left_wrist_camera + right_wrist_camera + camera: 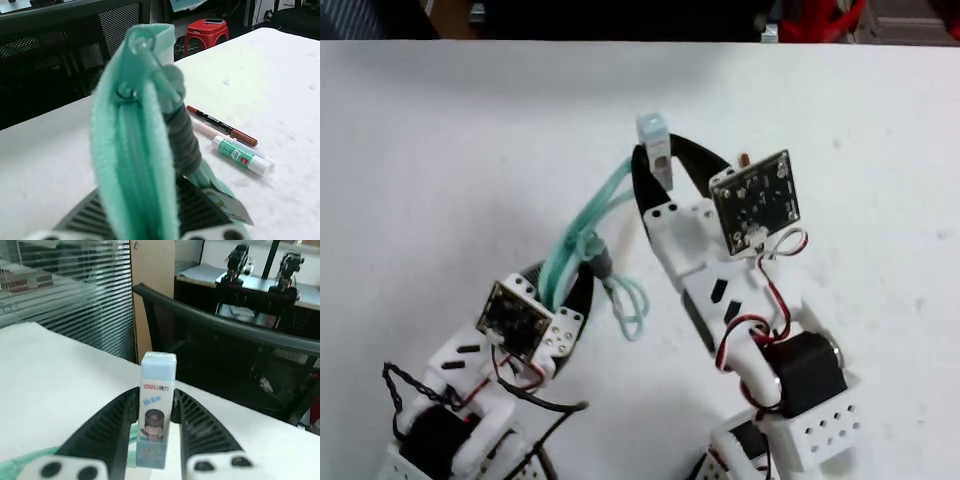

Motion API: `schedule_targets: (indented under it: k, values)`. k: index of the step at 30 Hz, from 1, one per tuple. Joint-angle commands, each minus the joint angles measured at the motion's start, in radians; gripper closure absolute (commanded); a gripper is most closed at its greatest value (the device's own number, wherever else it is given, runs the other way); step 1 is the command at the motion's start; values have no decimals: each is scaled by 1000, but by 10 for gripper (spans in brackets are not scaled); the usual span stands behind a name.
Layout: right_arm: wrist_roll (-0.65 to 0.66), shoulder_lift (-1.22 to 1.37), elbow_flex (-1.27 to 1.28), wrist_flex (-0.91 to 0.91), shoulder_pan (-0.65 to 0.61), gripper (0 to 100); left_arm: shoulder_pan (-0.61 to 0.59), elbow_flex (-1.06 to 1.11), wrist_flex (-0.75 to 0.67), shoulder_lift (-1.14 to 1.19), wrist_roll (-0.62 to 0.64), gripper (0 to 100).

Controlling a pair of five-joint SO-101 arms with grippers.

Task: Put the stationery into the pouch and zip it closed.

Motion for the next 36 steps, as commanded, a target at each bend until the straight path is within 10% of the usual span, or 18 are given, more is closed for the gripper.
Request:
schedule_targets:
  k: [1,36]
  values:
    - [-17,-8,-34,-33,-45,982,-7,9,-5,16,-6,976]
    - [-31,236,-5,-44,-159,982,-113,2,26,15,87,816]
